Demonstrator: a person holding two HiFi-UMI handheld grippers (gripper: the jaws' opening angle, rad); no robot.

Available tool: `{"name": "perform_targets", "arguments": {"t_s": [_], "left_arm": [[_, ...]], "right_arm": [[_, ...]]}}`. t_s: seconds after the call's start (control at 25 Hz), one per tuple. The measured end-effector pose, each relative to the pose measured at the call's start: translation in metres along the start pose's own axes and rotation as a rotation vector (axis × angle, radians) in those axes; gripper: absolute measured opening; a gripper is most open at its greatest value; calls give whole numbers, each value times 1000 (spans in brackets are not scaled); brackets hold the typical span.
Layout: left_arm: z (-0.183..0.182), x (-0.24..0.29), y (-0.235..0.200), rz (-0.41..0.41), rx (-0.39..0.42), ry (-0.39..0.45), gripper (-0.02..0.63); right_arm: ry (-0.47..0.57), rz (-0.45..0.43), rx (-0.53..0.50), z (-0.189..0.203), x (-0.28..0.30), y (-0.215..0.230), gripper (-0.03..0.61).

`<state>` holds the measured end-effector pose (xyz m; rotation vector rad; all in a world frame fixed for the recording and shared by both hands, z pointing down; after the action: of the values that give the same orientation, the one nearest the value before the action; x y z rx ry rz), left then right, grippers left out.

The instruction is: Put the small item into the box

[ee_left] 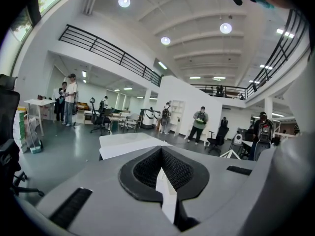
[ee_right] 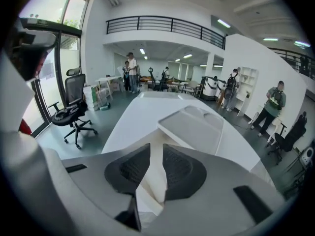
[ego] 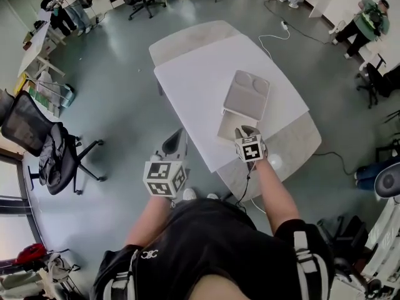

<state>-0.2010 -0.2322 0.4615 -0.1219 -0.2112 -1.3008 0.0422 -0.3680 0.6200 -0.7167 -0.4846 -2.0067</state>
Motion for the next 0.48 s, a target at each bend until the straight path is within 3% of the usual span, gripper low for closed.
{"name": "perform_targets", "arguments": {"t_s": [0.16,0.48], "left_arm": [[0,5,4,27,2,5,5],[-6,18,23,100,18,21,5]], "right_arm": [[166,19,31,-18,-31,-5,40],[456,56,125,-48,-104,-3,14]]}}
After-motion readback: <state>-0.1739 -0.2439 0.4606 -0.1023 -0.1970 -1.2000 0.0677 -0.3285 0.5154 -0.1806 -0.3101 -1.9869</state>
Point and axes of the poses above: the fingertips, and each gripper's own axes: x forward along the fingers, y to its right, z out of its underside, the point moved 8 cm from there along -x, backward along the fingers, and after that the axes turned 12 degrees about x, right-handed, at the moved point
